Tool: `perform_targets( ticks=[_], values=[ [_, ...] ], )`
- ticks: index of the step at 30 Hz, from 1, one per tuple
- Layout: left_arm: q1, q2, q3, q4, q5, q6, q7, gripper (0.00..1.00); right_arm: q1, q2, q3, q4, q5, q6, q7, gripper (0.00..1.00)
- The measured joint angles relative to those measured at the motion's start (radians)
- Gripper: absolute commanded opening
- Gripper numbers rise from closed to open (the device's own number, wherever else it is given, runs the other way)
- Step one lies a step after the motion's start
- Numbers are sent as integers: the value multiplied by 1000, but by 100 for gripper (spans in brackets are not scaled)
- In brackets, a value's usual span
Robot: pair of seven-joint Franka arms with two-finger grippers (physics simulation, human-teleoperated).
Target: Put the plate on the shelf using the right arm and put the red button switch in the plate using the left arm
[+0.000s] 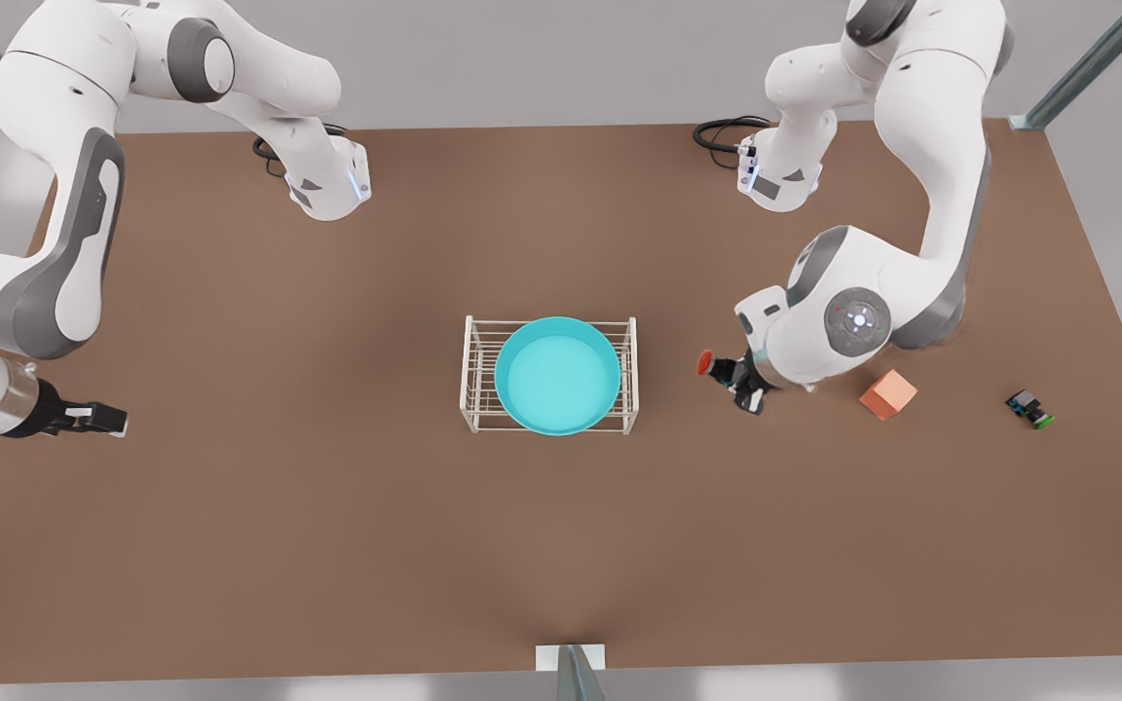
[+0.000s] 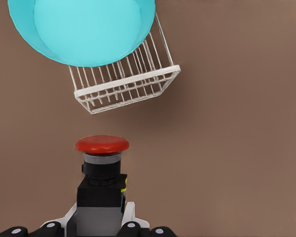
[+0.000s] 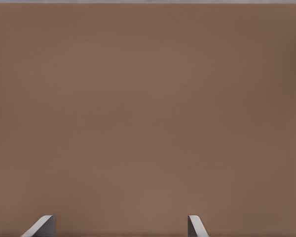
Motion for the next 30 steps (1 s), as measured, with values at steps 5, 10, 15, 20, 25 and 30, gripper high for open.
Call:
perform_targets(
  ticks=[5,10,15,20,25,30],
  values=[
    [-162,38,-1,69,-6,-21,-176,39,3,6,6,-1,-2,1,-7,100],
    [-311,167,3,224,0,-26,-373,39,2,8,7,-1,-2,1,-13,100],
    [-433,272,64,317,8,2,-559,40,1,8,7,-1,-3,1,-17,100],
    [-485,332,104,354,42,40,-703,40,4,13,9,-1,-1,2,-20,100],
    [-508,346,119,353,54,65,-813,100,6,15,10,0,0,8,-21,100],
    [-406,284,130,354,55,39,-896,100,5,15,10,0,1,13,-21,100]
  ],
)
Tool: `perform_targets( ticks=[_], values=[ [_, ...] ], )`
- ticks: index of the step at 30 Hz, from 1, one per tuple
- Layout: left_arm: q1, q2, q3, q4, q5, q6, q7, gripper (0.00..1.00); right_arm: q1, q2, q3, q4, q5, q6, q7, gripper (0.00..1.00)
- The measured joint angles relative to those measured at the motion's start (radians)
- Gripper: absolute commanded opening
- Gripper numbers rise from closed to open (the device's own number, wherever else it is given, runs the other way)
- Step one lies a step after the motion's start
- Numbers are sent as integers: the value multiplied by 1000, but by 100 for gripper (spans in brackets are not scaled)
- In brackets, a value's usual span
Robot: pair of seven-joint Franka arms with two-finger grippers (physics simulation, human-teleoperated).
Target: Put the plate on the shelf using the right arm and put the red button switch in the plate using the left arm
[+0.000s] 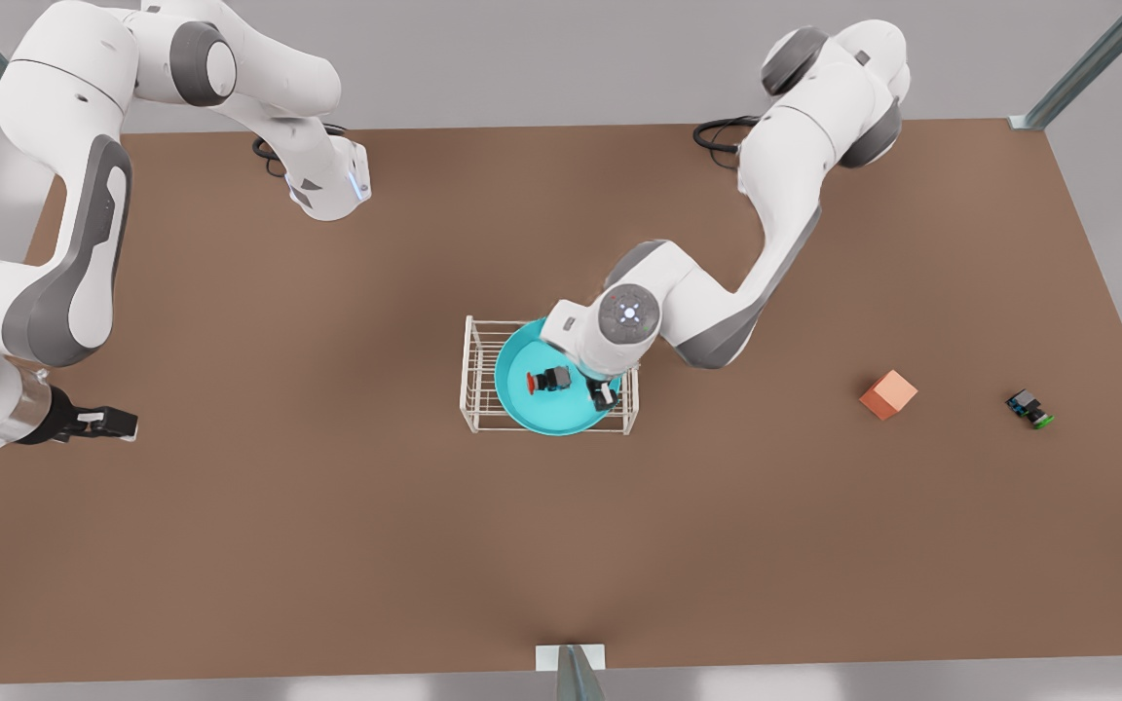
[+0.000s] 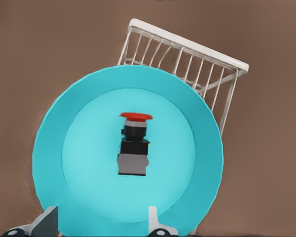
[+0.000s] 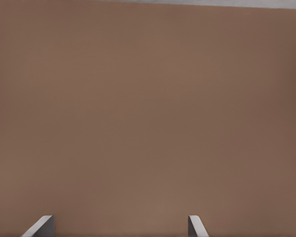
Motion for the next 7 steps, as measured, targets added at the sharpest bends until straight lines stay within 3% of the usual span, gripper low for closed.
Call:
perform_targets(
  ticks=[4,7],
  values=[
    [320,-85,1,-4,28,-69,-27,100,-1,1,0,-1,1,2,0,100],
    [427,-90,7,-9,41,-101,-34,100,0,6,0,0,1,3,0,100]
  ],
)
